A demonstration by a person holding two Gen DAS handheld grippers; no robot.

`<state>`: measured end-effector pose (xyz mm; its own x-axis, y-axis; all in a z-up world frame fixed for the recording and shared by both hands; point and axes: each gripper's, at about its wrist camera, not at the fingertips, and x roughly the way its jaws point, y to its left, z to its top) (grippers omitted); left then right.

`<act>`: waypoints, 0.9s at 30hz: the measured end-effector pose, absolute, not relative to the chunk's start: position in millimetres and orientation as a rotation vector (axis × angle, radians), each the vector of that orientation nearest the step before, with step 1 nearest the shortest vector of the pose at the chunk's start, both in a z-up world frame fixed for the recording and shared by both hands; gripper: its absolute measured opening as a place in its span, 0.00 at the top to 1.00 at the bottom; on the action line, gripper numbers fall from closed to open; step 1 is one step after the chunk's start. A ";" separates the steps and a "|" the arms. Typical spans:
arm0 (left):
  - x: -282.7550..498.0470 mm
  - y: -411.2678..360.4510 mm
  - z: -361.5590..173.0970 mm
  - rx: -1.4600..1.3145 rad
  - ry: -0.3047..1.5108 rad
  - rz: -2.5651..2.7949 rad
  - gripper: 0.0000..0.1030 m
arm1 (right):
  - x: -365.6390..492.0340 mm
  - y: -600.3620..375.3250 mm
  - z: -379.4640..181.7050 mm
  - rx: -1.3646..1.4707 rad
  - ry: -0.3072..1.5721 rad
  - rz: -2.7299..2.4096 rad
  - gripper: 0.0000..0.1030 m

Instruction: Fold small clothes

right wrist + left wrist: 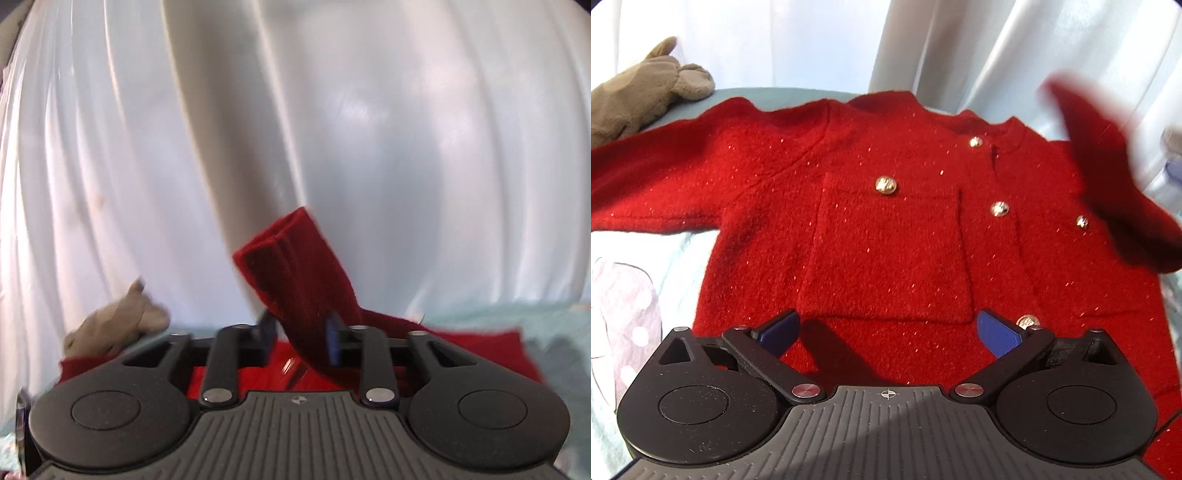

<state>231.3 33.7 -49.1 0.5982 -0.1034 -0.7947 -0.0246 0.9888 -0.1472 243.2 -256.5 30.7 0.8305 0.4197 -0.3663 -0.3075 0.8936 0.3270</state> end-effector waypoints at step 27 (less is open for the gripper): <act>361.9 -1.8 -79.4 -0.614 1.108 -0.463 0.87 | 158.8 -323.2 -39.8 0.692 0.618 0.118 0.45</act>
<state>361.9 -1.8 -79.4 0.3821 -0.6265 -0.6794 0.0438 0.7466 -0.6638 158.8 -323.2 -39.8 0.8158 0.3005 -0.4941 0.0973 0.7709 0.6295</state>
